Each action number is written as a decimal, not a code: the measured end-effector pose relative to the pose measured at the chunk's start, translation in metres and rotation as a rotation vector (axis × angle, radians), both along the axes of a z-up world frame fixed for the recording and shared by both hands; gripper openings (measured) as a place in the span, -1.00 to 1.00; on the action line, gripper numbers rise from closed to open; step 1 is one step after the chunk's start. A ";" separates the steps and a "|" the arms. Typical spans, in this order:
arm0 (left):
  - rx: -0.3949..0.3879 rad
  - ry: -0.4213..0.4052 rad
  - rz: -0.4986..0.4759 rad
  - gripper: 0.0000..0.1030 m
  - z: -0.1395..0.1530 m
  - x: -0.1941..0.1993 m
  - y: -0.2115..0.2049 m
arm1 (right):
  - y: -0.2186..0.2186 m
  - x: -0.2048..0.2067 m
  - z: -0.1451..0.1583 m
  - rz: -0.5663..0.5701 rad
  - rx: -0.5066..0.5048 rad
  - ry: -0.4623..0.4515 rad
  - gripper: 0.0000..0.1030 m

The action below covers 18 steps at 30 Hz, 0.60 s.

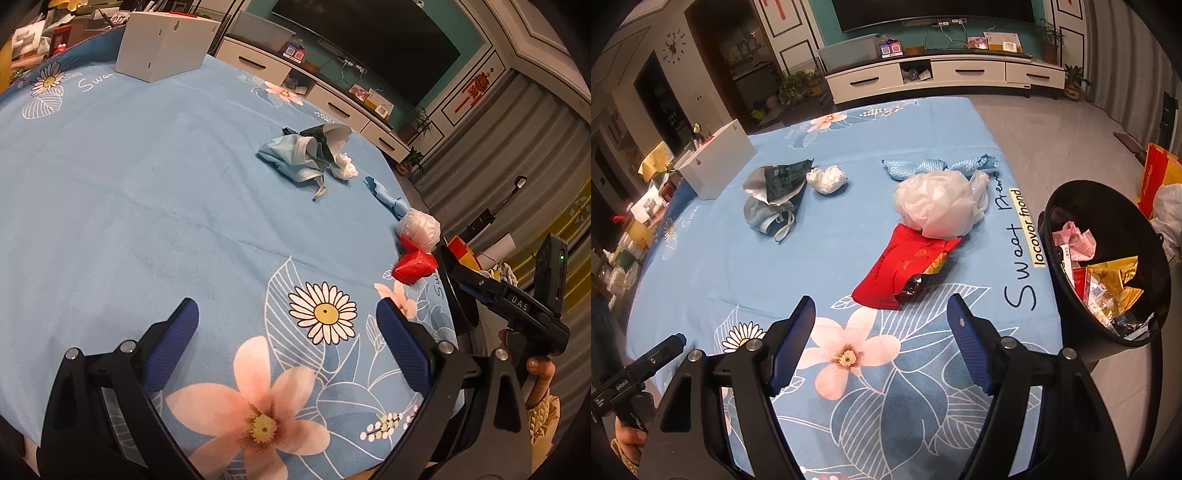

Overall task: Collect trash
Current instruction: 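Move both tools back over the red bag on the table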

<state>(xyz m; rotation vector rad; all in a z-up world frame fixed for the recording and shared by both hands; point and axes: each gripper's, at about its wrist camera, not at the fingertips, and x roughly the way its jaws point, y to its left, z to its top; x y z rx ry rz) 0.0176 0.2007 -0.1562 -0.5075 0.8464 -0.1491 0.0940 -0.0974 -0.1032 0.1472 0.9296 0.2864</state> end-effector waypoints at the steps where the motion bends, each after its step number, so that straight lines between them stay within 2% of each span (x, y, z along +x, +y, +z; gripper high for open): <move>1: 0.001 0.002 -0.001 0.88 -0.001 0.001 0.000 | 0.000 0.000 -0.001 -0.004 0.001 0.001 0.52; 5: 0.003 0.006 -0.007 0.89 -0.002 0.003 -0.002 | -0.002 0.002 -0.003 -0.010 0.004 0.008 0.53; 8: 0.003 0.007 -0.011 0.92 -0.002 0.004 -0.003 | -0.003 0.004 -0.006 -0.019 0.005 0.016 0.64; 18: 0.005 0.007 0.001 0.94 -0.002 0.007 -0.003 | -0.008 0.009 -0.014 -0.044 0.038 0.045 0.65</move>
